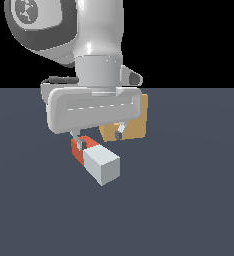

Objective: Insert the peg into the horizontal hole in a box.

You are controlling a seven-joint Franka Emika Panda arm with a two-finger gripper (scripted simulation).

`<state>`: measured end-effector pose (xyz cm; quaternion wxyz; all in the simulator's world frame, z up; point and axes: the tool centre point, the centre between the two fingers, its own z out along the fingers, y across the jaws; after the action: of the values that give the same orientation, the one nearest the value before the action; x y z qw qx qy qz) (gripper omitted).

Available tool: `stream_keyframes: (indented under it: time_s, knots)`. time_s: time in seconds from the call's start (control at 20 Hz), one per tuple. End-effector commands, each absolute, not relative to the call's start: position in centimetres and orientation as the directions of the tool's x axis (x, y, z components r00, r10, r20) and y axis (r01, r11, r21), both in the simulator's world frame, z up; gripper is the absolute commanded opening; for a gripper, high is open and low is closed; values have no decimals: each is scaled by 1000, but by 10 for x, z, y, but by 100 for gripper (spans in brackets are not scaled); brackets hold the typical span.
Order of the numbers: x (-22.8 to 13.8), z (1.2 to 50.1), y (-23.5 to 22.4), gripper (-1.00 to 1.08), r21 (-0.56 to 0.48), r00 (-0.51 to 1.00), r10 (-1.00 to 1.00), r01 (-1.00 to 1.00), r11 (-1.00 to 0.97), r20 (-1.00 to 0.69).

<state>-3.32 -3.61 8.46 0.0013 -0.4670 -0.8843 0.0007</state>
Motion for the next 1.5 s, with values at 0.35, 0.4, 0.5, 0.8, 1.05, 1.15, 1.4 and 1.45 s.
stream_keyframes:
  time_s: [0.35, 0.4, 0.5, 0.8, 1.05, 1.15, 1.4, 1.45]
  knots:
    - [-34, 75, -42, 100, 0, -623, 782, 782, 623, 0]
    - [-34, 75, -42, 100, 0, -624, 781, 781, 624, 0]
    - [-34, 75, -42, 100, 0, -620, 784, 784, 620, 1]
    - [-35, 59, -42, 100, 0, -622, 783, 783, 622, 0]
    - [-35, 35, -42, 100, 0, -624, 781, 781, 624, 0]
    - [-35, 29, -42, 100, 0, -624, 781, 781, 624, 0]
    - [-34, 25, -42, -100, 0, -624, 781, 781, 624, 0]
    - [-34, 25, -42, -100, 0, -624, 781, 781, 624, 0]
